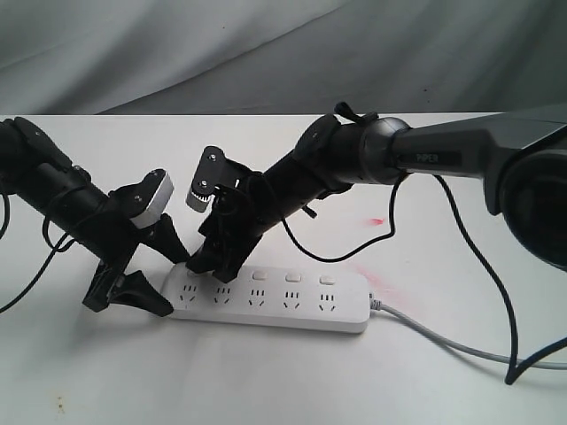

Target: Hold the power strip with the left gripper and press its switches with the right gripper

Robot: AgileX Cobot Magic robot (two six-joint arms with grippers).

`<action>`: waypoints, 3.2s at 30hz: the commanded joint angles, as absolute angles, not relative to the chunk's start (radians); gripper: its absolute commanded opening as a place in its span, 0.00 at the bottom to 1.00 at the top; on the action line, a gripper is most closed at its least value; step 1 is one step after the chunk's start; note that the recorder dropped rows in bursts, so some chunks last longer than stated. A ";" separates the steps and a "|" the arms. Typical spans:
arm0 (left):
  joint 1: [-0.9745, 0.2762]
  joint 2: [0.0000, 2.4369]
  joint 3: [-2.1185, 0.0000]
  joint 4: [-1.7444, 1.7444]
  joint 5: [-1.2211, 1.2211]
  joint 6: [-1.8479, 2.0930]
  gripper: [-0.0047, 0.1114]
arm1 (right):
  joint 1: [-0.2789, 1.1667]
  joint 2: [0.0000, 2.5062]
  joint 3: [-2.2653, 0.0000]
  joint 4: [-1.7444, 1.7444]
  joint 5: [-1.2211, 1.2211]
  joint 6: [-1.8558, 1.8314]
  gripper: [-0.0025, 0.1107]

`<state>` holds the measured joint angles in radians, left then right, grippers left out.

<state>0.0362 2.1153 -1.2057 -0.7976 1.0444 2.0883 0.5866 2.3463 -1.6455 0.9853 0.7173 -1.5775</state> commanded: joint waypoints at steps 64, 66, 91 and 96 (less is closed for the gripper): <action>0.031 2.118 -1.210 -0.796 1.048 2.094 0.06 | 0.537 2.261 -1.556 0.924 0.715 -1.591 0.53; 0.031 2.118 -1.210 -0.796 1.048 2.094 0.06 | 0.537 2.271 -1.556 0.919 0.721 -1.591 0.53; 0.031 2.118 -1.210 -0.796 1.048 2.094 0.06 | 0.538 2.306 -1.556 0.760 0.732 -1.467 0.53; 0.031 2.118 -1.210 -0.796 1.048 2.094 0.06 | 0.515 2.208 -1.556 0.825 0.743 -1.505 0.53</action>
<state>0.0362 2.1153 -1.2057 -0.7976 1.0425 2.0883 0.5328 2.2539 -1.5655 0.8321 0.7330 -1.4781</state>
